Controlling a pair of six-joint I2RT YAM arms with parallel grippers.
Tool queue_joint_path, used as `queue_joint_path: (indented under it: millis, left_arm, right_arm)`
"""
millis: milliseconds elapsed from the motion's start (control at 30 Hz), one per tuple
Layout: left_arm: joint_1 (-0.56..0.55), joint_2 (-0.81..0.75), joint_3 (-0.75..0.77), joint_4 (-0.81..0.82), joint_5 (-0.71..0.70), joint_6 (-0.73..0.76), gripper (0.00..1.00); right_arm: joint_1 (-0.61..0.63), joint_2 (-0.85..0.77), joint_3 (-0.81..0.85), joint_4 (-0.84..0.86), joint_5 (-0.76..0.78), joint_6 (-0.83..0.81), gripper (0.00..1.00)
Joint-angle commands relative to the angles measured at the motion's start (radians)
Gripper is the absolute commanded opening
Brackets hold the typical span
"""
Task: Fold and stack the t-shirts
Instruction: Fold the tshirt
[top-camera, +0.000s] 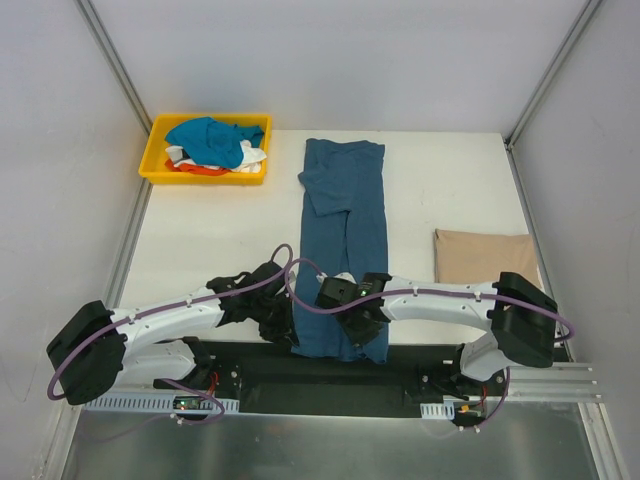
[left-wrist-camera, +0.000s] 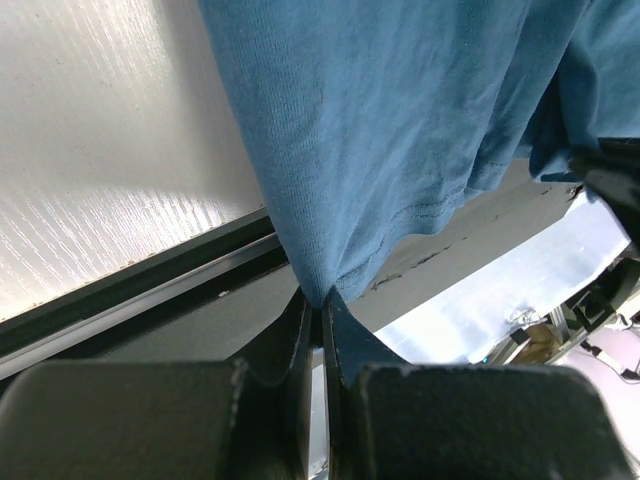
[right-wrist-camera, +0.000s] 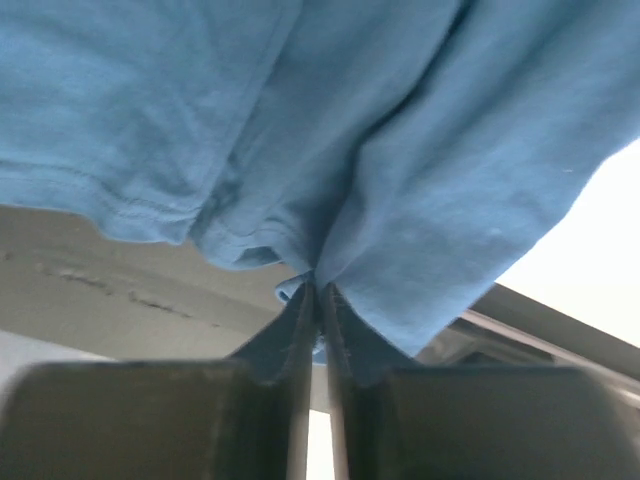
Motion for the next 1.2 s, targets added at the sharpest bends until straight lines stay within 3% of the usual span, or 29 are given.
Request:
queue_joint_path:
  millis: [0, 233, 500, 567, 633, 900, 1033, 1167]
  left_arm:
    - [-0.010, -0.022, 0.007, -0.008, -0.024, 0.010, 0.00]
    - [-0.010, -0.021, 0.006, -0.006, -0.025, 0.008, 0.00]
    - [-0.009, -0.027, 0.001, -0.008, -0.022, 0.007, 0.00]
    - [-0.008, -0.030, -0.001, -0.008, -0.022, 0.005, 0.00]
    - [-0.008, -0.034, -0.005, -0.008, -0.024, 0.004, 0.00]
    - [-0.008, -0.044, -0.011, -0.008, -0.024, 0.001, 0.00]
    - [-0.008, -0.054, -0.014, -0.008, -0.025, -0.001, 0.00]
    - [-0.010, -0.044, -0.011, -0.008, -0.025, -0.001, 0.00]
  right_arm:
    - [0.014, -0.021, 0.043, -0.063, 0.092, 0.016, 0.01]
    - [0.045, -0.163, 0.018, 0.068, -0.029, -0.046, 0.01]
    - [0.056, -0.049, 0.023, 0.160, -0.053, -0.075, 0.09]
    - [0.057, -0.016, 0.030, 0.180, -0.067, -0.072, 0.30]
    - [0.057, -0.018, 0.030, 0.185, -0.073, -0.076, 0.45]
    - [0.042, -0.257, -0.051, 0.090, 0.002, 0.005, 0.78]
    - [-0.039, -0.375, -0.164, -0.040, -0.010, 0.103, 0.80]
    - [-0.127, -0.501, -0.304, 0.022, -0.110, 0.190, 0.78]
